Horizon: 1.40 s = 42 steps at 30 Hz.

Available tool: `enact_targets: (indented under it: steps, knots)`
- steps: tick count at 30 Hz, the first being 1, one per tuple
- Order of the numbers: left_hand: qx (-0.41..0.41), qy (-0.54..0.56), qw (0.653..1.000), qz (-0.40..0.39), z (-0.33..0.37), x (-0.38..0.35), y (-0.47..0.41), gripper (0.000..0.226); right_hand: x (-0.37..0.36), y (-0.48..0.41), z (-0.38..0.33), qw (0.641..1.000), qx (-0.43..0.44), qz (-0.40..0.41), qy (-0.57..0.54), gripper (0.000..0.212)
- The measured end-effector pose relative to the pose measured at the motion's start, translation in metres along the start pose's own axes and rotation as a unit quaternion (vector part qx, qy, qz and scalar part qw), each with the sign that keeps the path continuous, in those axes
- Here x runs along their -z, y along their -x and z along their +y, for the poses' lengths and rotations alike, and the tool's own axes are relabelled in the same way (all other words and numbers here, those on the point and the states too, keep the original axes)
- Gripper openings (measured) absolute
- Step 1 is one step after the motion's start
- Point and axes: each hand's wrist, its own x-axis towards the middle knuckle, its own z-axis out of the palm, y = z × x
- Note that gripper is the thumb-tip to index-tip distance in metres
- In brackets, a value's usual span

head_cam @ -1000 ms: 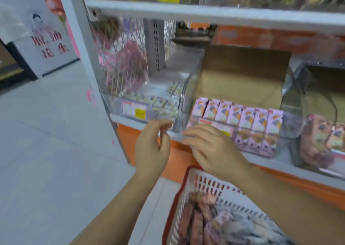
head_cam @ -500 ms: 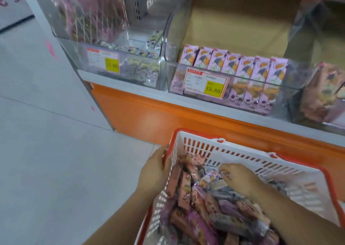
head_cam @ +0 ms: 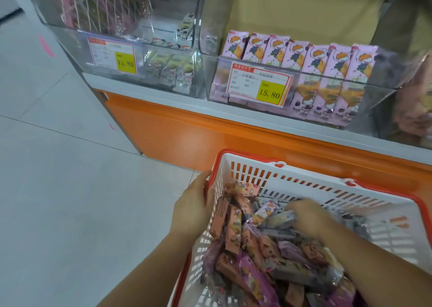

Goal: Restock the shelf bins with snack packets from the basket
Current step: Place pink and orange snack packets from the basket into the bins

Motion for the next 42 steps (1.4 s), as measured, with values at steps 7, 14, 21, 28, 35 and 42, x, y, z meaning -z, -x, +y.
enact_targets:
  steps: [7, 14, 21, 28, 35, 42]
  knots:
    - [0.000, -0.054, 0.998, -0.039, 0.009, 0.006, 0.002, 0.043, 0.073, 0.037, -0.023, 0.990, 0.064, 0.010, -0.125, 0.028]
    - [0.005, -0.146, 0.974, -0.176, 0.018, 0.032, -0.005, 0.049, 0.132, 0.098, -0.053, 0.964, 0.134, 0.059, -0.222, 0.052]
    - [-0.075, 0.113, 0.984, -0.119, 0.065, 0.097, 0.022, 0.024, 0.184, 0.150, -0.079, 0.929, 0.166, 0.105, -0.315, 0.058]
    - [0.130, 0.554, 0.822, -0.008, 0.105, 0.134, 0.057, 0.039, 0.208, 0.177, -0.118, 0.726, 0.064, 0.047, -0.683, 0.038]
    - [0.053, 0.614, 0.787, -0.009, 0.140, 0.149, 0.069, 0.033, 0.213, 0.197, -0.164, 0.697, 0.143, -0.038, -0.702, 0.049]
    - [0.030, 0.573, 0.811, 0.112, 0.139, 0.176, 0.044, 0.027, 0.247, 0.184, -0.181, 0.811, 0.211, 0.047, -0.544, 0.031]
